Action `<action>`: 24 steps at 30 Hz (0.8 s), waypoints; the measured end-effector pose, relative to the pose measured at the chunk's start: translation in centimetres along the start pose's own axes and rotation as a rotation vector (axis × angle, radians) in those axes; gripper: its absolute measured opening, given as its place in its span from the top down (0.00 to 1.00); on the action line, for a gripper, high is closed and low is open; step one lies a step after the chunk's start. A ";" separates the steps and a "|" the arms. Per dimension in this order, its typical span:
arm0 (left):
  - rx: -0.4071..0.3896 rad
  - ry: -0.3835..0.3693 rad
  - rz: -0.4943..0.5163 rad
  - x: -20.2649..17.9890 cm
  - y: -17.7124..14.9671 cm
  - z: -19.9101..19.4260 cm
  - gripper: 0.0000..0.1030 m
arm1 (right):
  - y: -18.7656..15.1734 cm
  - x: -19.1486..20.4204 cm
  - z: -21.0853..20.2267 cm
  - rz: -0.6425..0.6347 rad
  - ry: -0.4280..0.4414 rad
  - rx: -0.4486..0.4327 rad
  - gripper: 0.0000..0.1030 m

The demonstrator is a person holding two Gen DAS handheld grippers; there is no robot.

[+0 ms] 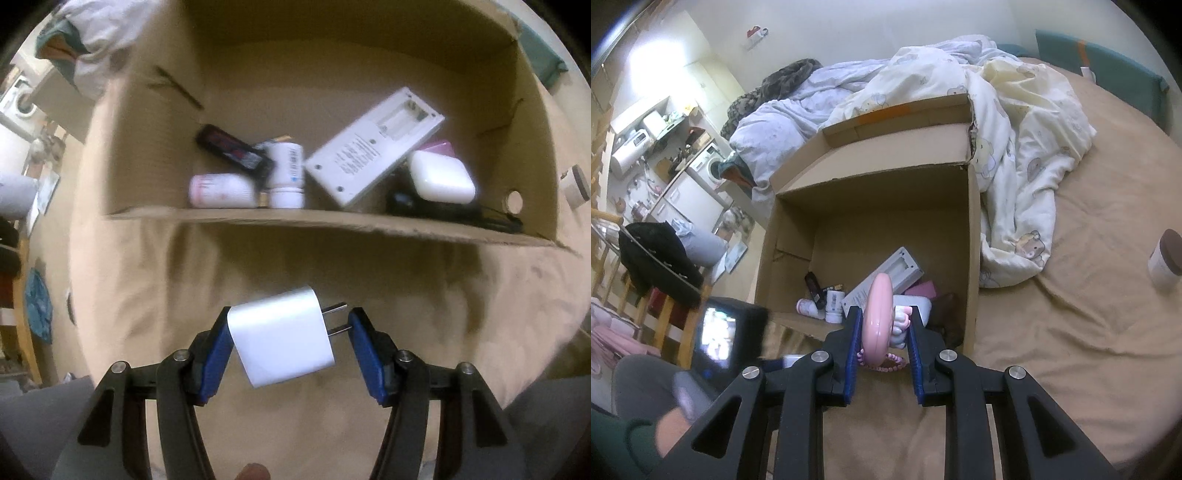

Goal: Organize rigid objects
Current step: 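Lower the white plug and pink item into the box and open both grippers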

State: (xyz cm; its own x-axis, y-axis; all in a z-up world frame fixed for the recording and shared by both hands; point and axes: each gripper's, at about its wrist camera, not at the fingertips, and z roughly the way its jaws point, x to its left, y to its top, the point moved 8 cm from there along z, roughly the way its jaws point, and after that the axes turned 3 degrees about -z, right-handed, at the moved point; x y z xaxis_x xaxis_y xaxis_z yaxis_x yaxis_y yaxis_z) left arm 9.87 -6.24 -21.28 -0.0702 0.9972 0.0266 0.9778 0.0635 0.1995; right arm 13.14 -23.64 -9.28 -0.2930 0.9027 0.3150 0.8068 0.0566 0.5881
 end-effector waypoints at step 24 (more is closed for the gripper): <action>-0.395 -0.034 0.023 2.9 10.8 -11.4 0.44 | 3.8 1.2 4.7 -0.074 -0.062 -0.003 0.76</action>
State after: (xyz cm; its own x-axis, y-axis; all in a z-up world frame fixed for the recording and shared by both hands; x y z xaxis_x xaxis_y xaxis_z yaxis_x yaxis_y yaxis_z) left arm 18.01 -3.15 -7.88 -0.0360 0.9993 0.0044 0.8274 0.0274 0.5610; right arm 18.23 -20.32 -10.13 -0.3193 0.9209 0.2235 0.7824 0.1231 0.6105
